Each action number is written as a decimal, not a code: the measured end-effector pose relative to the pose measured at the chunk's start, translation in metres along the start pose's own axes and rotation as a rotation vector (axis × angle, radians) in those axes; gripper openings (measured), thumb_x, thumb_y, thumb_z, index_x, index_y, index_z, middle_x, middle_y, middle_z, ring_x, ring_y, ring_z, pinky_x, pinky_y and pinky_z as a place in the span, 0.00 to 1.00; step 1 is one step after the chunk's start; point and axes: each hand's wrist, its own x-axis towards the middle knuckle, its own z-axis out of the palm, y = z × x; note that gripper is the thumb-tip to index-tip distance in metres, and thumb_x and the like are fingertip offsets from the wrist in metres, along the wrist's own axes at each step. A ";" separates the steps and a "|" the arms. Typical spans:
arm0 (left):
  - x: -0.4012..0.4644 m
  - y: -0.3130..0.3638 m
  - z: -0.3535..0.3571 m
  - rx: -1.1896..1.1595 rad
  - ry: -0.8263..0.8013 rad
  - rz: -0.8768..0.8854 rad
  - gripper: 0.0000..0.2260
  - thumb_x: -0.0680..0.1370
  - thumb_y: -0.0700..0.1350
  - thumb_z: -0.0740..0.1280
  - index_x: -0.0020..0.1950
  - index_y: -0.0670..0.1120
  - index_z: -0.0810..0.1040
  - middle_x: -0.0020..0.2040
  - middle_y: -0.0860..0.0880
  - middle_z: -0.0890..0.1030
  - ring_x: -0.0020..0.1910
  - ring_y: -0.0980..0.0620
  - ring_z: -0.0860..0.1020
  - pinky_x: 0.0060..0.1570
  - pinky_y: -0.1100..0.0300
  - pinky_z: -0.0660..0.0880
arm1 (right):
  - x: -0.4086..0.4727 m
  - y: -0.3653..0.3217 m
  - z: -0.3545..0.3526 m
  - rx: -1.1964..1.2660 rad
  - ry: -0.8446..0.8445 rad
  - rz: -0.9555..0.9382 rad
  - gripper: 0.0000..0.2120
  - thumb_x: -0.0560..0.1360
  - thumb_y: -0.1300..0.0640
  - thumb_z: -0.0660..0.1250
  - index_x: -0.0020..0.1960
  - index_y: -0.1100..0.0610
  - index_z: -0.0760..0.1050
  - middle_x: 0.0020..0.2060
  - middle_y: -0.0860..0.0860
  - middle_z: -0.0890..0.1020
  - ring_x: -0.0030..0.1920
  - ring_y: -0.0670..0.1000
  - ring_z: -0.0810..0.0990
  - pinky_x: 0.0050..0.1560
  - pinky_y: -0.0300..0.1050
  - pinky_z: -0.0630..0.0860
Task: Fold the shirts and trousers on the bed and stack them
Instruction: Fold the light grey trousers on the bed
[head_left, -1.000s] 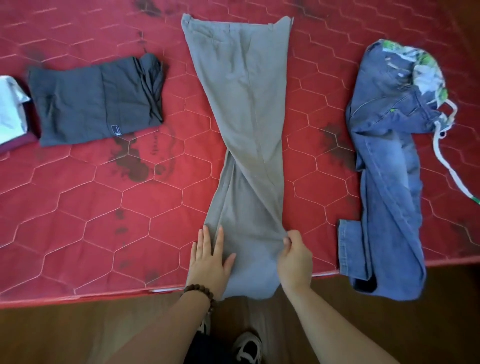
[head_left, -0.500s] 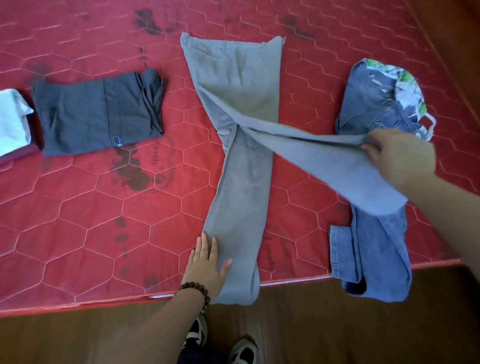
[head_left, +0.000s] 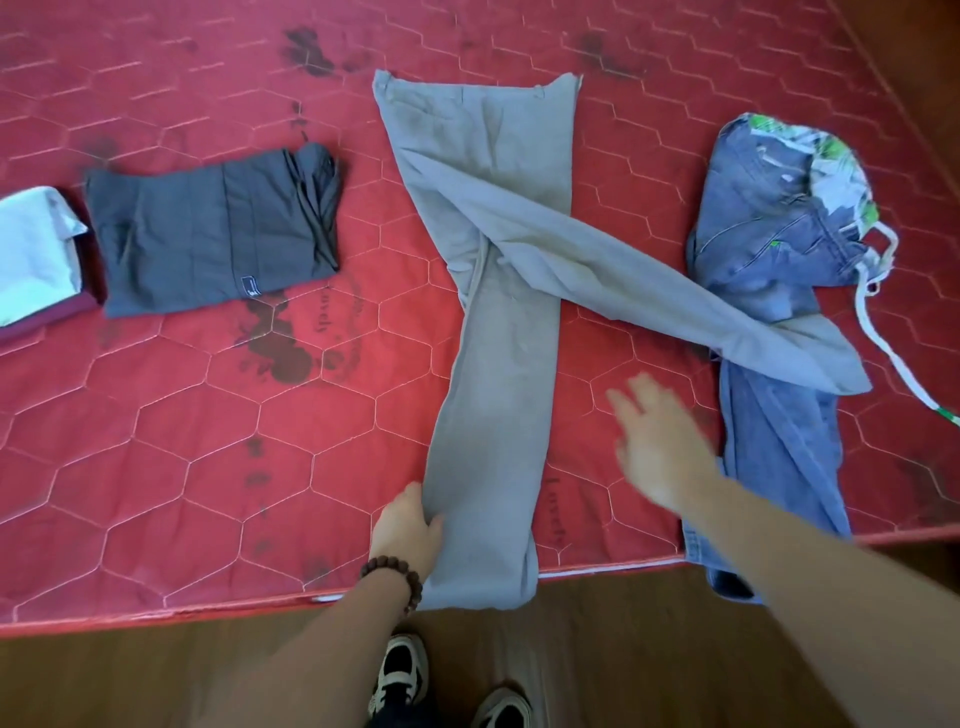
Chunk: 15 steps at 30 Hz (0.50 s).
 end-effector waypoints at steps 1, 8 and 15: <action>-0.004 0.004 -0.003 -0.029 -0.005 0.028 0.06 0.76 0.42 0.65 0.40 0.45 0.71 0.36 0.50 0.73 0.36 0.50 0.73 0.37 0.59 0.72 | -0.013 -0.024 0.006 0.059 -0.045 -0.055 0.30 0.76 0.60 0.64 0.76 0.58 0.59 0.76 0.60 0.59 0.76 0.60 0.55 0.76 0.55 0.53; -0.038 0.039 -0.022 -0.243 -0.171 0.225 0.08 0.80 0.42 0.62 0.44 0.42 0.78 0.36 0.46 0.78 0.35 0.48 0.75 0.39 0.54 0.73 | -0.085 -0.128 0.022 0.915 -0.366 0.048 0.30 0.81 0.44 0.57 0.79 0.50 0.52 0.76 0.47 0.61 0.75 0.49 0.60 0.72 0.45 0.60; -0.097 0.089 -0.057 -0.771 -0.522 -0.108 0.15 0.82 0.50 0.59 0.51 0.41 0.81 0.39 0.48 0.85 0.40 0.51 0.83 0.39 0.56 0.81 | -0.123 -0.122 -0.007 1.589 -0.329 0.298 0.20 0.75 0.57 0.70 0.65 0.52 0.70 0.58 0.50 0.80 0.59 0.48 0.79 0.55 0.41 0.78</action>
